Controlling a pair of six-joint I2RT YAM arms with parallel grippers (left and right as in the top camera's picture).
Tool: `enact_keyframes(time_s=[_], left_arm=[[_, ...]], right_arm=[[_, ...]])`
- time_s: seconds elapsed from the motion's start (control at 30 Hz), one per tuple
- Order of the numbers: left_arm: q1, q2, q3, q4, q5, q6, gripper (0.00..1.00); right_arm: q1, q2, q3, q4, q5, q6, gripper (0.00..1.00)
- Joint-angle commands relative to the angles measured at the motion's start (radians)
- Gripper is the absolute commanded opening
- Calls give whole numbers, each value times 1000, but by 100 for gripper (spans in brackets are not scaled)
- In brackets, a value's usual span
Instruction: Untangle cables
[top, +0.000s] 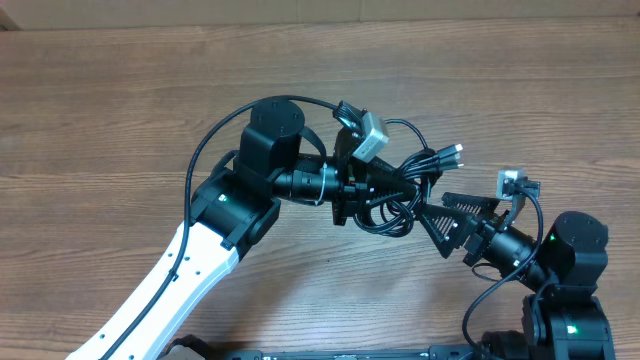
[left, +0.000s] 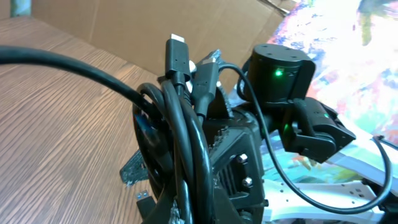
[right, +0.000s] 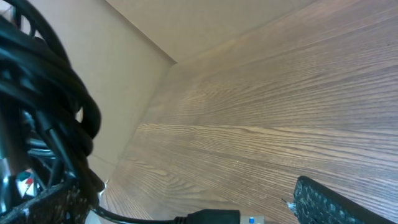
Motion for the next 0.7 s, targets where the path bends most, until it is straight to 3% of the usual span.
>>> enact_keyframes(time_s=[0.0,0.67], left_arm=[[-18,-23,24,18,138,16,4],[-40,-23,24,68,275,16,4]], right_arm=[[-2,1,-2,-8,66,1,100],[-2,2,-2,-68,190,0,100]])
